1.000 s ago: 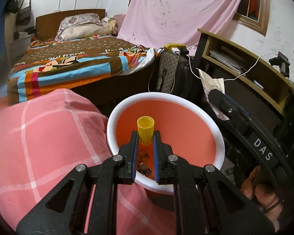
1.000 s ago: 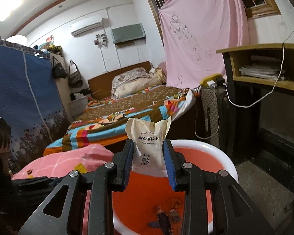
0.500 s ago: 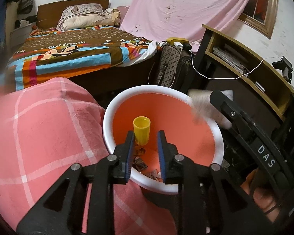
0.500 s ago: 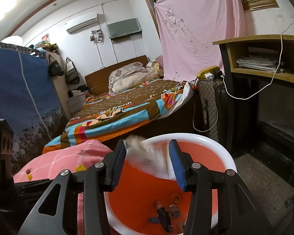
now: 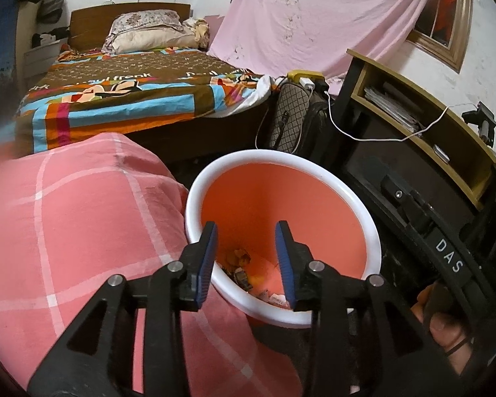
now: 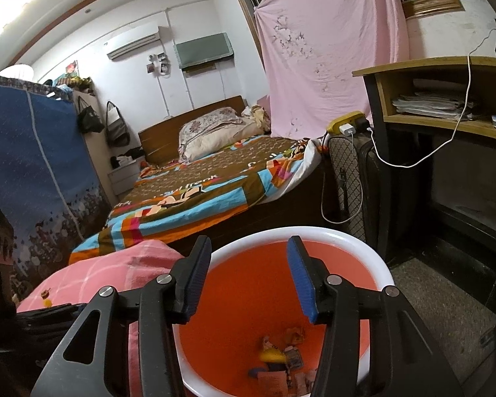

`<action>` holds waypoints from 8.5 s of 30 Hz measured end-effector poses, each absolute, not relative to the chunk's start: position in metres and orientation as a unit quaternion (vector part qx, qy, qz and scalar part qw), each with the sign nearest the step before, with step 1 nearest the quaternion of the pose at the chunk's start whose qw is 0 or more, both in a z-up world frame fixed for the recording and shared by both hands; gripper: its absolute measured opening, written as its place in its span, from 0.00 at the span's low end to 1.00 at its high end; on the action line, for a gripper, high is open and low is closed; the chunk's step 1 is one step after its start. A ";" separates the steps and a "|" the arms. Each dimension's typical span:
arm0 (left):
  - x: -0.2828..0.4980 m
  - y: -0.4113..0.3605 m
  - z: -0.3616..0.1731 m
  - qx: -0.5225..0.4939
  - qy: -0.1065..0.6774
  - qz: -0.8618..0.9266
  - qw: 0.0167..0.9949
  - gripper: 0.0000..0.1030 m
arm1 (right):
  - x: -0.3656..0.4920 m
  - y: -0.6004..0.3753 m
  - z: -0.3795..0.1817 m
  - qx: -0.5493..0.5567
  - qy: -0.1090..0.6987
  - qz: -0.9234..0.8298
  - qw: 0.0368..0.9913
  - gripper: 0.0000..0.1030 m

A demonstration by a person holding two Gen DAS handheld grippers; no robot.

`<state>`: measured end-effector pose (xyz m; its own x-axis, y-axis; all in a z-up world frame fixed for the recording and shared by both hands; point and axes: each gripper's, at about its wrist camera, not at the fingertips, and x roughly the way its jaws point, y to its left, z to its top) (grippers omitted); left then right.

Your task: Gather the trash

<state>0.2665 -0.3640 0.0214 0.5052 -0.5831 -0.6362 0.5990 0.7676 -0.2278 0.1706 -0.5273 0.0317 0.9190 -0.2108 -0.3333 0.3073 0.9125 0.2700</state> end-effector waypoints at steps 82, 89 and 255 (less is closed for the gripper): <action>0.337 -0.037 0.023 -0.054 0.292 -0.080 0.951 0.55 | 0.315 -0.236 0.016 -0.079 0.299 0.193 0.931 0.48; 0.357 -0.040 0.009 -0.065 0.353 -0.106 0.927 0.40 | 0.333 -0.221 -0.002 -0.092 0.369 0.240 0.893 0.30; 0.165 -0.150 0.073 -0.067 0.169 -0.158 0.971 0.86 | 0.096 -0.402 0.073 0.067 0.055 -0.077 0.993 0.83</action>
<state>0.1649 -0.1500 0.0727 0.8929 -0.3302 -0.3061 0.2851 0.9408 -0.1833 0.0961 -0.4022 0.0731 0.9821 -0.1462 -0.1191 0.1609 0.9791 0.1246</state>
